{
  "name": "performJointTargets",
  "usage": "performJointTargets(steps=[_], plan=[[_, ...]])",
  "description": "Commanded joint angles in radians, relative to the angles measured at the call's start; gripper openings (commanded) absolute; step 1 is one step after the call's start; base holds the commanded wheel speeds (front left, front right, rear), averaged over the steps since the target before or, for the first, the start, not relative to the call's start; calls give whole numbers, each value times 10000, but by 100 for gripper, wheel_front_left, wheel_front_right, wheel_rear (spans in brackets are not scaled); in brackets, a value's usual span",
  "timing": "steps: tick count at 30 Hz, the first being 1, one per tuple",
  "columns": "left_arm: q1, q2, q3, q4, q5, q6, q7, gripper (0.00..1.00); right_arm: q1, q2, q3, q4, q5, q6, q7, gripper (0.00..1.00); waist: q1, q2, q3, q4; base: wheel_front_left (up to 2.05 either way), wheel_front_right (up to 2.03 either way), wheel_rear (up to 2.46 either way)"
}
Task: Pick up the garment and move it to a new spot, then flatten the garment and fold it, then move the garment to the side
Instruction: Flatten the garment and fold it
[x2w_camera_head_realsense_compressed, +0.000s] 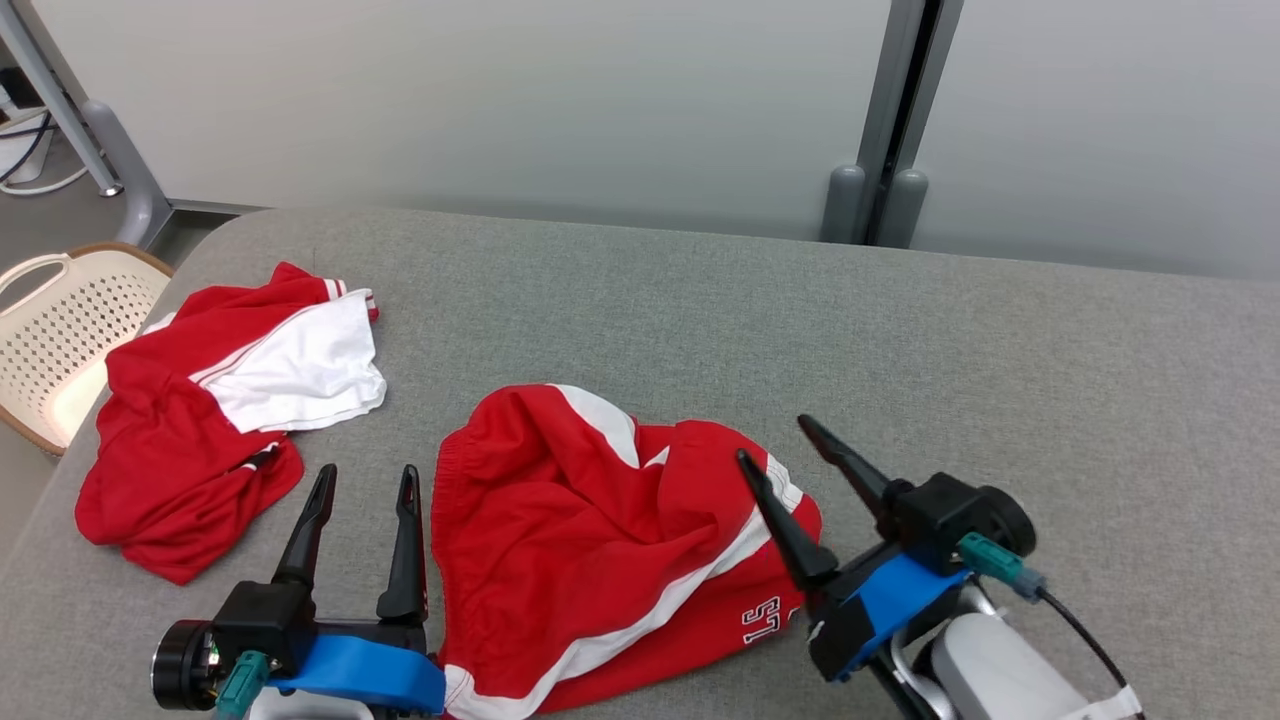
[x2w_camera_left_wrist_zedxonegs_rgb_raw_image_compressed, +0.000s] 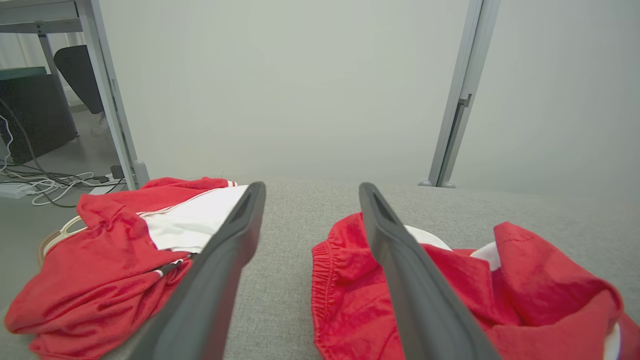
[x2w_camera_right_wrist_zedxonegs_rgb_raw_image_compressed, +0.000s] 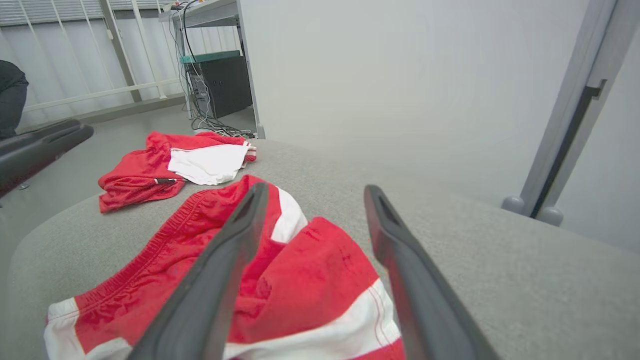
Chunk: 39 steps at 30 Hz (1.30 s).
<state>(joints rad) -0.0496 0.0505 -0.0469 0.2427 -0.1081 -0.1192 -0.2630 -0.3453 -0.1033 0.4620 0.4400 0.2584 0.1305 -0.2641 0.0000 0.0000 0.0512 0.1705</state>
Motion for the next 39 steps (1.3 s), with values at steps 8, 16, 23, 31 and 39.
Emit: performJointTargets(steps=[8,16,23,31,39], plan=[[-190,2,-127,-24,-47,-34,-27,100,-198,-437,-906,203,-395,5,52,100,0,0,167,124,0,0,0],[-345,1,-369,43,-219,14,-27,100,-717,-467,-795,1571,-461,5,306,100,0,0,451,593,0,0,0],[-461,-1,-529,19,-313,90,-27,100,-1184,-358,-395,3496,-363,5,314,100,0,0,717,976,0,0,0],[-572,0,-596,26,-380,147,-27,100,-1766,5,9,5348,-135,5,222,100,0,0,855,1064,0,0,0],[-406,0,-504,30,-375,182,-27,100,-2035,14,119,5402,319,3,-15,0,0,0,714,745,0,0,0]])
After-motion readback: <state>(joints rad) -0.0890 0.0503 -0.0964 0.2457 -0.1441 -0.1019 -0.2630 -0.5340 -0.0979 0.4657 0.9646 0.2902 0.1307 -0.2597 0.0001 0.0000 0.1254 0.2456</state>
